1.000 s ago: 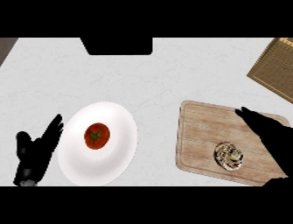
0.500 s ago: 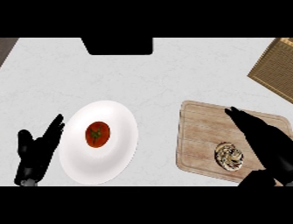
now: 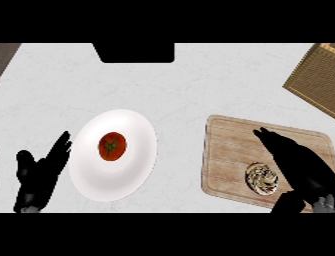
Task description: Pick the cupcake from the cutting board and place it in the basket
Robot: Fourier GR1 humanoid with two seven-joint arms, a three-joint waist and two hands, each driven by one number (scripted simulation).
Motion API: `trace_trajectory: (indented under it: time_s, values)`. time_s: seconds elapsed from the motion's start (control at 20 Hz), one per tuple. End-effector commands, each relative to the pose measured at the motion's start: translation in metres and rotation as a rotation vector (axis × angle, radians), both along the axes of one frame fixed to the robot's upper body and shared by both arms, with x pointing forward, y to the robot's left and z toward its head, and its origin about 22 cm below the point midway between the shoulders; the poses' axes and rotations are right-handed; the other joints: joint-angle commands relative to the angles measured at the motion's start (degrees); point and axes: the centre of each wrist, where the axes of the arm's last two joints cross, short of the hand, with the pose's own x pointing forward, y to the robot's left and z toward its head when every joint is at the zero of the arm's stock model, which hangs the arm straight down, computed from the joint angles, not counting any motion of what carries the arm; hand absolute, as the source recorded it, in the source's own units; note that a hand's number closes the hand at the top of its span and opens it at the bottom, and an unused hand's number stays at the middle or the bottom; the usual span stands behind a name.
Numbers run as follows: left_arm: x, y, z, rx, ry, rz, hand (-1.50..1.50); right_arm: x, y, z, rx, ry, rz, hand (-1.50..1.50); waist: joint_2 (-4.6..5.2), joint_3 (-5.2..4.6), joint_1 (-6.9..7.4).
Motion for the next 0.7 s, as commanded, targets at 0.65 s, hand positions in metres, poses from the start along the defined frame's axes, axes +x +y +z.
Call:
trace_trajectory:
  time_s: [0.65]
  values:
    - [-0.012, 0.018, -0.014, -0.02, 0.157, 0.021, 0.0, -0.008, 0.004, -0.048, 0.001, 0.019, 0.0, -1.5, 0.52, -0.66, -0.24]
